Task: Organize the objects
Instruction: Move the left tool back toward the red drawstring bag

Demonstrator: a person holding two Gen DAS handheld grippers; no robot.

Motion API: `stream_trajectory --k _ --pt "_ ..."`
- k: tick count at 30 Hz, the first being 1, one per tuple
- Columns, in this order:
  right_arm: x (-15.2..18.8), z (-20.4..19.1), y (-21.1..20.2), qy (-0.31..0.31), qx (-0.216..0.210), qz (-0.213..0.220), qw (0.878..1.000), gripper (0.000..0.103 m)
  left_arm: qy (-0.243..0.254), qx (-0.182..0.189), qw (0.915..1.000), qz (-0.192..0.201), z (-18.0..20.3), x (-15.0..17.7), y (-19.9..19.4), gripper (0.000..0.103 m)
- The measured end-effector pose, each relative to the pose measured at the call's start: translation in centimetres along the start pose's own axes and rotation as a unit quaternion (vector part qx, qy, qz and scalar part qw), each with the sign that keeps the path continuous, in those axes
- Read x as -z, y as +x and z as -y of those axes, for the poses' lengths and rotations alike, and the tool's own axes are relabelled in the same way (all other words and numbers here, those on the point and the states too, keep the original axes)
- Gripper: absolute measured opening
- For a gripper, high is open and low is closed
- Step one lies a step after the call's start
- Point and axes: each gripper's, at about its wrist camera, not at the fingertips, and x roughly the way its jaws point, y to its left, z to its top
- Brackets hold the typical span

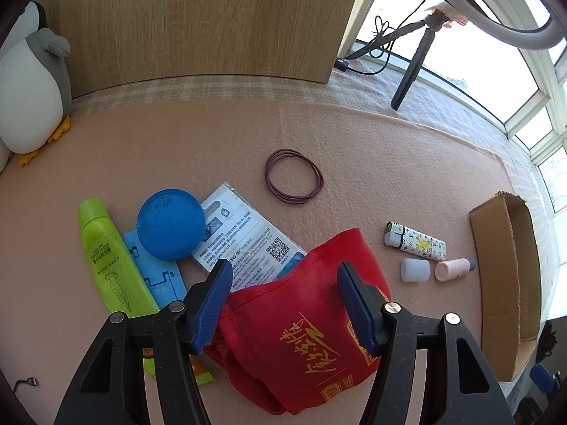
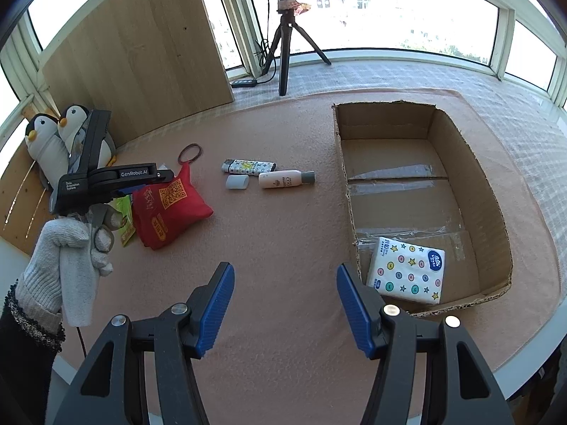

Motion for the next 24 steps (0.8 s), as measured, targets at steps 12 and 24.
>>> stream_trajectory --k 12,24 --pt "-0.2 -0.6 1.3 -0.005 -0.012 -0.010 1.000 0.056 0.095 0.005 0.9954 0.002 4.5 6.0 -0.9 0.059" --pt "0.0 -1.7 3.2 -0.025 -0.028 -0.031 0.999 0.056 0.107 0.042 0.9933 -0.009 5.6 11.8 -2.5 0.059"
